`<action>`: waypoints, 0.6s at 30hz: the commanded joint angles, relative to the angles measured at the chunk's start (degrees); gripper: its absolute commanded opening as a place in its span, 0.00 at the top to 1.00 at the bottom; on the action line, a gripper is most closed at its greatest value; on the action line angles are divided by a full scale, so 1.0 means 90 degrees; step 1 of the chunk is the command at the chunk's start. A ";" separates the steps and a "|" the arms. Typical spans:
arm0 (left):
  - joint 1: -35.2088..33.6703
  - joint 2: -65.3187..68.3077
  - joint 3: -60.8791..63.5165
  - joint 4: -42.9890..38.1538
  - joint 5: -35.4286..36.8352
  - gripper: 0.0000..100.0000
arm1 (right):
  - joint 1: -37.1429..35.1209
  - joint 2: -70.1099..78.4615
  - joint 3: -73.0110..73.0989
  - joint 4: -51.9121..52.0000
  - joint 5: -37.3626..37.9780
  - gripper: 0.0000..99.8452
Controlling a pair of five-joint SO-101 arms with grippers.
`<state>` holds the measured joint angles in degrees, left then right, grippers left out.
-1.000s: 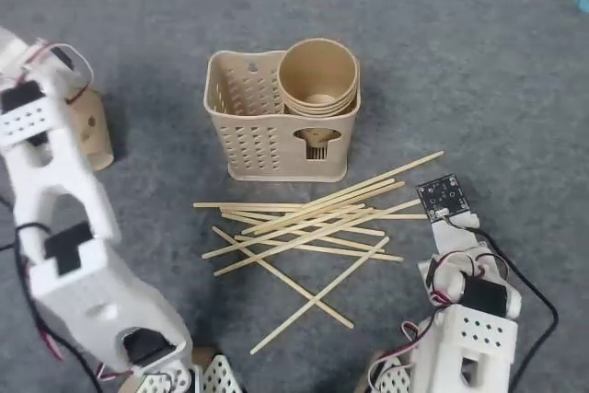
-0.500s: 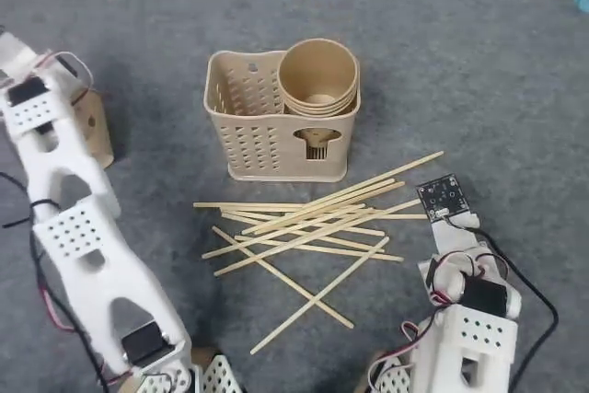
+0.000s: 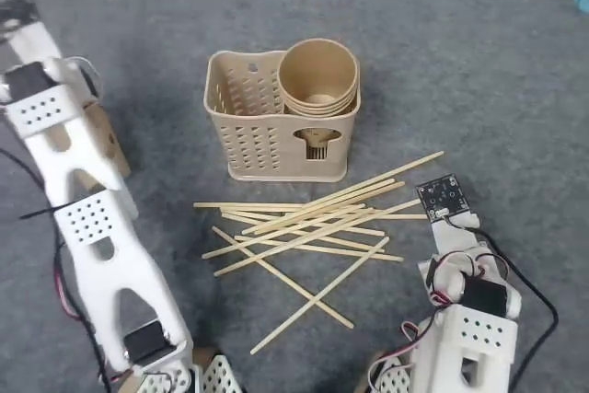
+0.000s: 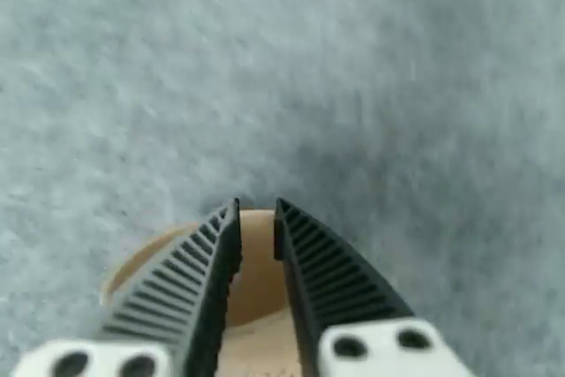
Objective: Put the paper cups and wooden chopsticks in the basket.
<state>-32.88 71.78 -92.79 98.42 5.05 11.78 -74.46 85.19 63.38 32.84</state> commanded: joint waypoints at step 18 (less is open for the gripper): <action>-0.0088 -0.3233 0.4508 0.0254 -0.0166 0.94 | -0.0054 -0.0112 -0.0020 -0.0015 0.0059 0.99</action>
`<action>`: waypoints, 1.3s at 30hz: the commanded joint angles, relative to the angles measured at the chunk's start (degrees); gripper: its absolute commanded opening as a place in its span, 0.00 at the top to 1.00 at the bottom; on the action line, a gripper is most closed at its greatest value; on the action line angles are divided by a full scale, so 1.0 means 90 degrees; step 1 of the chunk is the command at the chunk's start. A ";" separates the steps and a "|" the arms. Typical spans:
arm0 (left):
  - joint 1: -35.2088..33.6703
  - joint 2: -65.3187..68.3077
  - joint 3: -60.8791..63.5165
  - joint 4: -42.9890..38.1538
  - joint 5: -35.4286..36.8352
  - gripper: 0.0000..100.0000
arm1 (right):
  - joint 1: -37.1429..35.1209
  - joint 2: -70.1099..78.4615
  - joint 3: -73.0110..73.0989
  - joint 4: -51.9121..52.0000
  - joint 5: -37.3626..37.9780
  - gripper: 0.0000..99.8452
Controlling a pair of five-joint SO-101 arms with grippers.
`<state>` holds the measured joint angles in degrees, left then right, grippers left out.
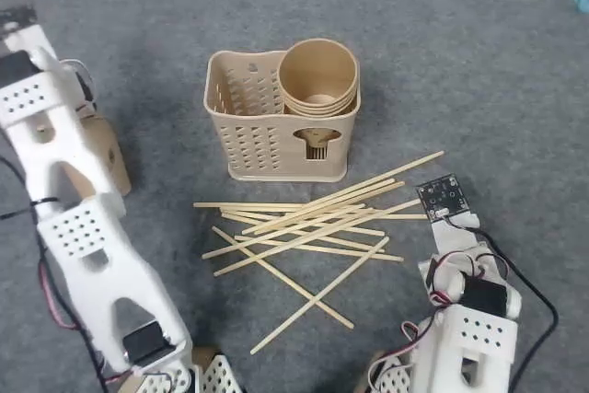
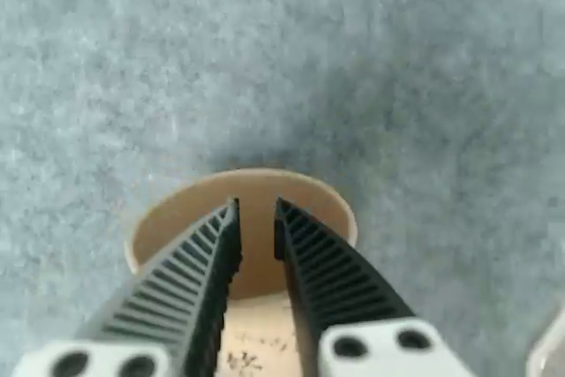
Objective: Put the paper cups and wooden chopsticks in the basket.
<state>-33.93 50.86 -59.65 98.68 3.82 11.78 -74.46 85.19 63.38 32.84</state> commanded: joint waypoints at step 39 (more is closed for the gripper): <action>0.0264 -0.6046 0.7350 0.0215 -0.0430 0.94 | -0.0054 -0.0112 -0.0020 -0.0015 0.0088 0.99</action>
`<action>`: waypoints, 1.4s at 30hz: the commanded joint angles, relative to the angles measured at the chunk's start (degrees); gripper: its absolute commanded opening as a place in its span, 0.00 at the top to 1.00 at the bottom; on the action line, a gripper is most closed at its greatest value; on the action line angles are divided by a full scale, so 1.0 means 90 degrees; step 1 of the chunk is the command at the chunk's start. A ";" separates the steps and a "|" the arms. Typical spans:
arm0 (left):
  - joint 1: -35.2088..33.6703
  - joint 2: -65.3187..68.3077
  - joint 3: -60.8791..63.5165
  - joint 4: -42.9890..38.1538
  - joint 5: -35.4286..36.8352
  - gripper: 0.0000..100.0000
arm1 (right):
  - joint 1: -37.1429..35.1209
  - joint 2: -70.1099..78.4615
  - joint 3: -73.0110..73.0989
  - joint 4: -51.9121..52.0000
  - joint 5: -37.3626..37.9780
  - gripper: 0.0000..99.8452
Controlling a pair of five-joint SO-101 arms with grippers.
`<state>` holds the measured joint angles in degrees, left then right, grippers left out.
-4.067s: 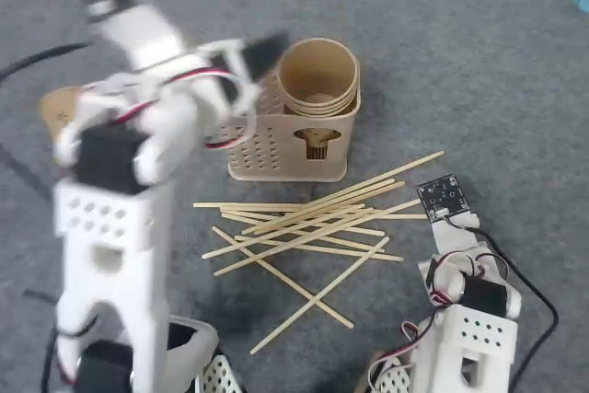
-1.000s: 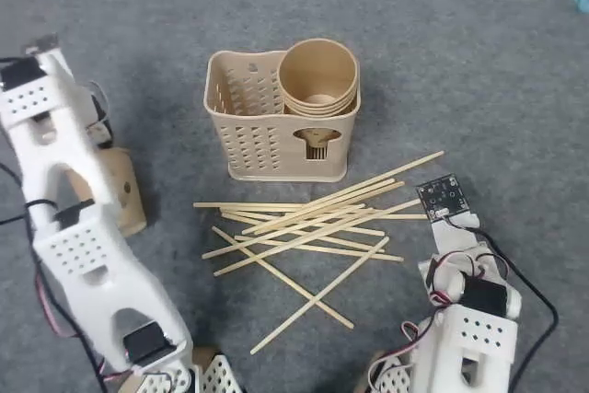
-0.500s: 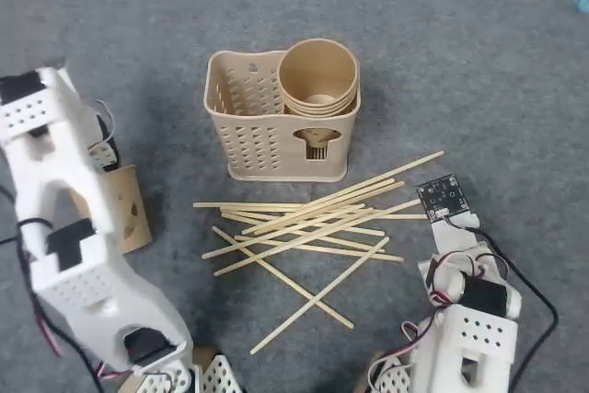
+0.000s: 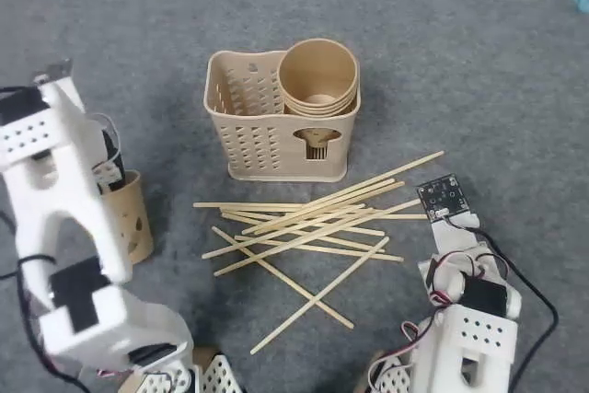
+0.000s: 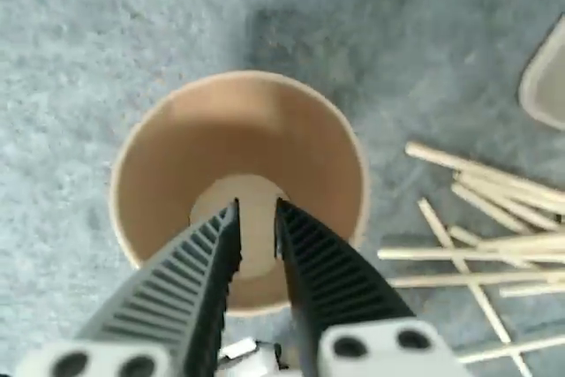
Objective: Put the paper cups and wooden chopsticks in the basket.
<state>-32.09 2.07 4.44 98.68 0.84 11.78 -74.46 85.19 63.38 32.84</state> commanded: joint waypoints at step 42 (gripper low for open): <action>-0.2452 -0.5587 0.3570 -0.1133 -0.2833 0.94 | -0.0005 -0.0112 -0.0010 0.0083 0.0098 0.99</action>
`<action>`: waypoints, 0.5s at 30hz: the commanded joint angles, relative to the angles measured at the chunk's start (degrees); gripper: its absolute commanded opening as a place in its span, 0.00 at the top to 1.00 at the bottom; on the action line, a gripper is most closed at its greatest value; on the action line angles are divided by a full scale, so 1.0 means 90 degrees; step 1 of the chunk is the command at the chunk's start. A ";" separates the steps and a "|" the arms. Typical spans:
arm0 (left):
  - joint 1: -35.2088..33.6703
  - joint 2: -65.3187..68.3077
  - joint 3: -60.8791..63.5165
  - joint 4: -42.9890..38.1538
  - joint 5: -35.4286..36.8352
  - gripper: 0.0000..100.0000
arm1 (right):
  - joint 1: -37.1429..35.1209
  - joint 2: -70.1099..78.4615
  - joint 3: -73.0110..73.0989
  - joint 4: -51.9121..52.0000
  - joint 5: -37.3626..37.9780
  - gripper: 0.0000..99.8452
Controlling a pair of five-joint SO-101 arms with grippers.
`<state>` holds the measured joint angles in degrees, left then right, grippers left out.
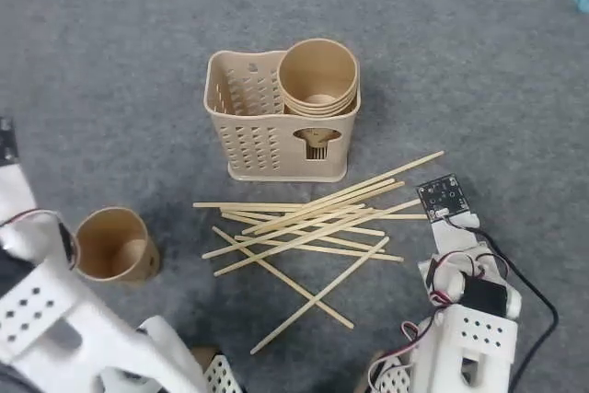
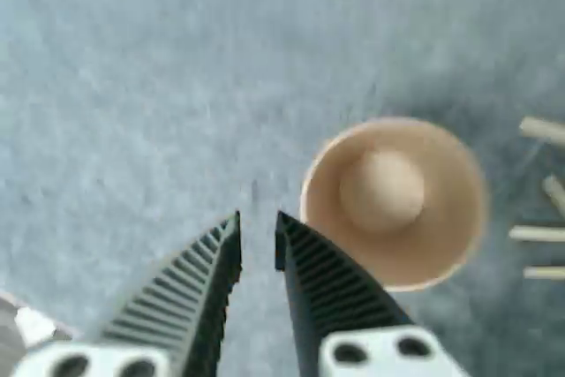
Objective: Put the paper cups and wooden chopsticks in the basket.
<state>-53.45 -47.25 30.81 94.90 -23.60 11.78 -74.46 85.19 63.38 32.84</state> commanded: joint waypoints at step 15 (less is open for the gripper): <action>0.0557 -0.0107 0.2759 -0.2295 -0.0078 0.94 | -0.0005 -0.0112 -0.0010 0.0083 0.0098 0.99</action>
<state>-50.55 -48.04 53.76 75.91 -24.48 11.78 -74.46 85.19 63.38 32.84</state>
